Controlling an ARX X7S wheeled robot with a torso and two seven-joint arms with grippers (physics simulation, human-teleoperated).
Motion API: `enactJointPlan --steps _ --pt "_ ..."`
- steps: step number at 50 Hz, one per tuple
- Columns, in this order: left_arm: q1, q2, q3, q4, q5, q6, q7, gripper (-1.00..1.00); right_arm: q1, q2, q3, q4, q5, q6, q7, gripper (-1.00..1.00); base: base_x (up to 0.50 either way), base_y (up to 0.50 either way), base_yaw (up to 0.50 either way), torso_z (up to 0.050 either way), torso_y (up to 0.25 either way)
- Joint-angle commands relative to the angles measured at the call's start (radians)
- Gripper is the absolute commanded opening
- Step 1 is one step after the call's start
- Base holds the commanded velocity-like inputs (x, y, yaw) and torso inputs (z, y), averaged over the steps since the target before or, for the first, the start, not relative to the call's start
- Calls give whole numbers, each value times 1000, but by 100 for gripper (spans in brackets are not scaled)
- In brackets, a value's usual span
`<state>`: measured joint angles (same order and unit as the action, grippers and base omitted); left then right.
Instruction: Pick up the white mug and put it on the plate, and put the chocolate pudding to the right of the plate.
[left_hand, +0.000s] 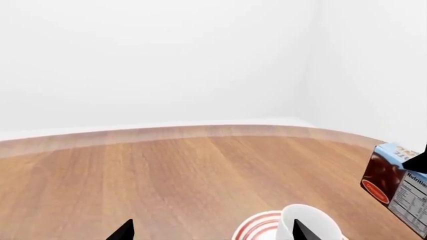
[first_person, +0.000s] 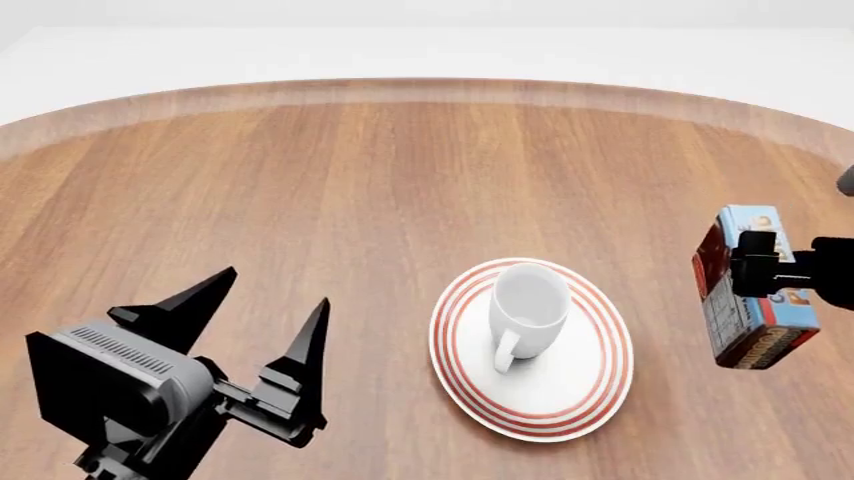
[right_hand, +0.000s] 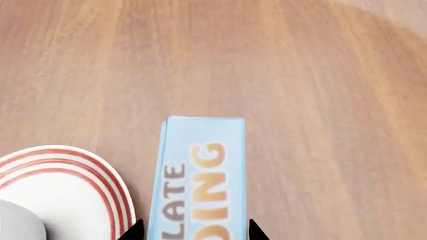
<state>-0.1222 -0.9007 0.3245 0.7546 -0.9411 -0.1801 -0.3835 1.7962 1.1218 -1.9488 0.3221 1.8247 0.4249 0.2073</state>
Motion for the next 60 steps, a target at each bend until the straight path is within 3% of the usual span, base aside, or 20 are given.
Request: enactJointPlan --steps 1,60 --pt "-5 26 -27 -8 -5 3 30 100 -40 -16 20 9 -41 -21 -37 -100 0 0 0 0 0" --pt "-23 49 4 -22 11 -14 34 100 -244 -76 17 160 -11 -141 -89 -100 0 0 0 0 0"
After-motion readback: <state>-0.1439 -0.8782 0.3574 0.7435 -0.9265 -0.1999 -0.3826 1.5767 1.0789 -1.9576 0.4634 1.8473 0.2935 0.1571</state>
